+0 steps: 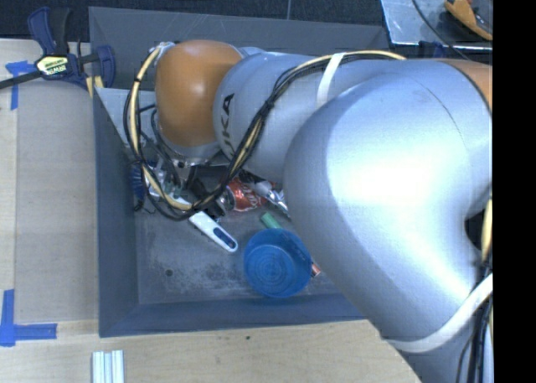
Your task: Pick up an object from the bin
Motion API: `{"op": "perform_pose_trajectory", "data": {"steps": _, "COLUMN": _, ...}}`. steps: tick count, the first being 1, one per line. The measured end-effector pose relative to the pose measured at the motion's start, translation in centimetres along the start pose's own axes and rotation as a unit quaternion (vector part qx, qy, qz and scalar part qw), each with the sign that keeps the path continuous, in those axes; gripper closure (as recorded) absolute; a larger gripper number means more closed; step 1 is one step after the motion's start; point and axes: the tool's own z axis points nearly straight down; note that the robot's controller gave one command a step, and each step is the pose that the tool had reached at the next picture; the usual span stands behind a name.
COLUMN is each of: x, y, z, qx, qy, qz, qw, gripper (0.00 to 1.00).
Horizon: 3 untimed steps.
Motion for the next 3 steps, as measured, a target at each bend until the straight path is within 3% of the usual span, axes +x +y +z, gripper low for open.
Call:
{"op": "perform_pose_trajectory", "data": {"steps": 1, "x": -0.2, "y": -0.1, "z": 0.0, "qx": 0.0, "qy": -0.0022, "qz": -0.022, "qw": 0.9998, "gripper": 1.0}}
{"op": "perform_pose_trajectory", "data": {"steps": 2, "x": -0.2, "y": -0.1, "z": 0.0, "qx": 0.0, "qy": -0.0017, "qz": -0.029, "qw": 0.9996, "gripper": 1.0}}
{"op": "perform_pose_trajectory", "data": {"steps": 3, "x": 0.1, "y": -0.3, "z": -2.5, "qx": 0.004, "qy": 0.003, "qz": -0.029, "qw": 0.9996, "gripper": 1.0}}
